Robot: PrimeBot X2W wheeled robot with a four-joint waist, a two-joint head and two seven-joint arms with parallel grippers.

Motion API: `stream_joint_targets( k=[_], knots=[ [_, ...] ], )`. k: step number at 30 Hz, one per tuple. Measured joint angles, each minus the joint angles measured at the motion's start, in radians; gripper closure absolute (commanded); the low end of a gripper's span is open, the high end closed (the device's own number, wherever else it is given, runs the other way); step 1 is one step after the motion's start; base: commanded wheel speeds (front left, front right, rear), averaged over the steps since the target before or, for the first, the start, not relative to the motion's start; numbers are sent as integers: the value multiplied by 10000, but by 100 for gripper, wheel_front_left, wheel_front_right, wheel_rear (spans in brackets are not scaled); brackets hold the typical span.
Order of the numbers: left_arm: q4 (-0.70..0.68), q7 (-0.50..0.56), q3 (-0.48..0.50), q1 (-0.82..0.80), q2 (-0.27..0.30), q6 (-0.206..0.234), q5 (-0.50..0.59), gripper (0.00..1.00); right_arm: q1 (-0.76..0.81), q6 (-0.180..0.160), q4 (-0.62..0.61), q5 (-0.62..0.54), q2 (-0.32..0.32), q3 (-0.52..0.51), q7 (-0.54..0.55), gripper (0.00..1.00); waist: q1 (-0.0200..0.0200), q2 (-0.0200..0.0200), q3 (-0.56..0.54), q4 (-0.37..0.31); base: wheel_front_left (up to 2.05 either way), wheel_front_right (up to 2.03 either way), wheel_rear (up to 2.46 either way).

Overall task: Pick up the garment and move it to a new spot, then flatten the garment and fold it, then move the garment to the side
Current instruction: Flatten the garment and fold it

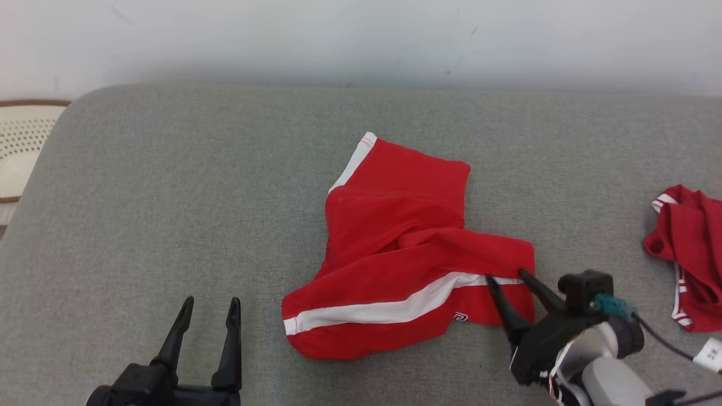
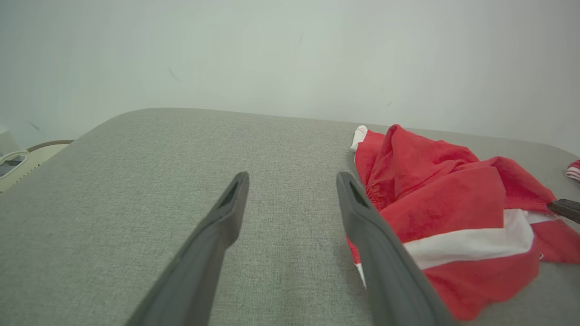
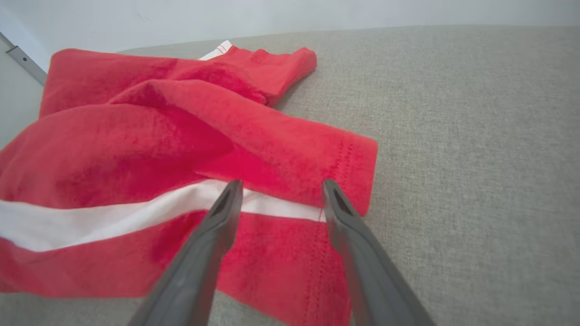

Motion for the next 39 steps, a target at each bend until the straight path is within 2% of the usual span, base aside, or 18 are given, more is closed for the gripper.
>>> stream_joint_targets(
  k=[1, 9, 21, 22, 24, 32, 39],
  knots=[
    [33, -38, 4, -61, -15, -12, -6, 0, -175, -2, 171, 58, -52, 19, -17, 100, 0, 0, 47, 44, 0, 0, 0],
    [219, -155, -6, -327, -201, -88, -12, 0, -1494, -2, 1406, 746, -428, 479, -155, 100, 0, 0, 471, 251, 0, 0, 0],
    [591, -242, -171, -740, -541, -357, 0, 0, -4080, -2, 3429, 1685, -566, 1469, -708, 100, 0, 1, 931, 595, 0, 0, 0],
    [619, -244, -192, -780, -569, -368, 4, 0, -4221, 0, 3630, 1764, -571, 1590, -713, 71, 0, 1, 951, 634, 0, 0, 0],
    [681, -245, -205, -840, -625, -437, 6, 0, -4458, 0, 4008, 2013, -575, 1774, -790, 0, -1, 1, 995, 711, 0, 0, 0],
    [815, -272, -40, -818, -656, -449, 25, 0, -4694, -2, 4533, 2874, -926, 1975, -1622, 0, -1, 0, 941, 642, 0, 0, 0],
    [802, -272, 92, -765, -537, -439, 46, 0, -3929, 0, 4161, 3187, -1461, 1647, -2278, 0, -2, 0, 680, 286, 0, 0, 0]
  ],
)
